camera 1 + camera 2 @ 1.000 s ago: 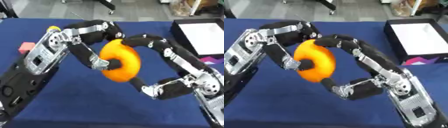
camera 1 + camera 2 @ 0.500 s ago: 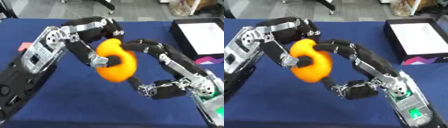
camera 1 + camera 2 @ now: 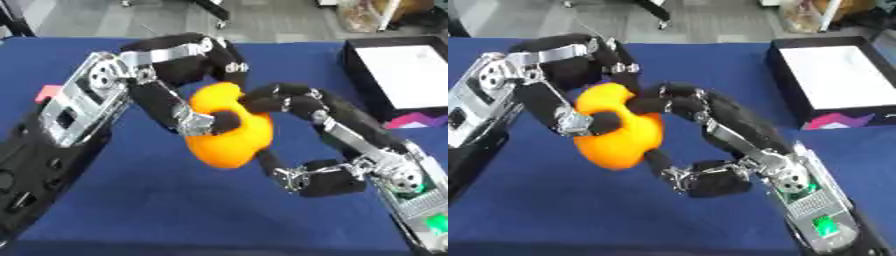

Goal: Pick up the objects with one hand, pass them to the other hand, and then place them into the box on the other side of the table.

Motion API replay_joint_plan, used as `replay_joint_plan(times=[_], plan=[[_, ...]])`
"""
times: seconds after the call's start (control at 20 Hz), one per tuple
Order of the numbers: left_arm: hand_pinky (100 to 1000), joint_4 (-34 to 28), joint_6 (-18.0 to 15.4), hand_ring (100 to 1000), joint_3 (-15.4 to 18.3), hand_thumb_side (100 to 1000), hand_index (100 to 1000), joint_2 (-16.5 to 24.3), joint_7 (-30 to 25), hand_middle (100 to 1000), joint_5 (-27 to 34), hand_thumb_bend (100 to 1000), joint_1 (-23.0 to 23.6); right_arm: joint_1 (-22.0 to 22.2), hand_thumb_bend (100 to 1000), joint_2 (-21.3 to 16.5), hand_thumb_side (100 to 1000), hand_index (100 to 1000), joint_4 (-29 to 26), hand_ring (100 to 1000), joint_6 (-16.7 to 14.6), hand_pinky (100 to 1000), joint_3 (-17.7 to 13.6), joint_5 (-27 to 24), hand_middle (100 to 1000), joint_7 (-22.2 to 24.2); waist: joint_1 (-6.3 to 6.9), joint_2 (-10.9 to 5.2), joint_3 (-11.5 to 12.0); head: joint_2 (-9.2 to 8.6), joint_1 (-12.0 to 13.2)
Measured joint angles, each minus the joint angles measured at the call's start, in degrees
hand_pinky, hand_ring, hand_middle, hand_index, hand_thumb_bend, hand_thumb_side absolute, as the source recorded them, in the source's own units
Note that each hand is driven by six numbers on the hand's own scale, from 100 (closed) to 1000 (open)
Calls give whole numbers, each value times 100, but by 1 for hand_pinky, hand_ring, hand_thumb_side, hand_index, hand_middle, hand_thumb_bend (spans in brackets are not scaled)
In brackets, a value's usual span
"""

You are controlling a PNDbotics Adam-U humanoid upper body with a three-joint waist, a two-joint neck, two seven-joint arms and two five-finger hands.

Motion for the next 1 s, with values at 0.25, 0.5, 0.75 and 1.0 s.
replay_joint_plan(times=[0.25, 0.5, 0.75, 1.0], plan=[[639, -31, 85, 430, -27, 287, 585, -57, -18, 395, 167, 199, -79, -24, 100, 0, 100, 360, -90, 434, 477, 439, -237, -51, 307, -474, 1, -1, 9, 0, -1], [661, -26, 137, 452, -29, 315, 612, -99, -48, 421, 190, 223, -94, -54, 100, -1, 100, 210, -188, 402, 945, 408, -302, -201, 260, -951, 2, -1, 11, 0, -4], [726, 12, 119, 534, -22, 500, 703, -100, -127, 517, 22, 434, -137, -55, 100, -5, 100, 205, -186, 382, 1150, 384, -204, -210, 233, -1431, 2, -1, 11, 0, -11], [768, 139, -43, 614, 283, 716, 785, -103, 12, 613, -380, 578, -61, -55, 100, -43, 100, 206, -127, 384, 1133, 386, -118, -178, 232, -1905, -3, -2, 16, 0, -57]])
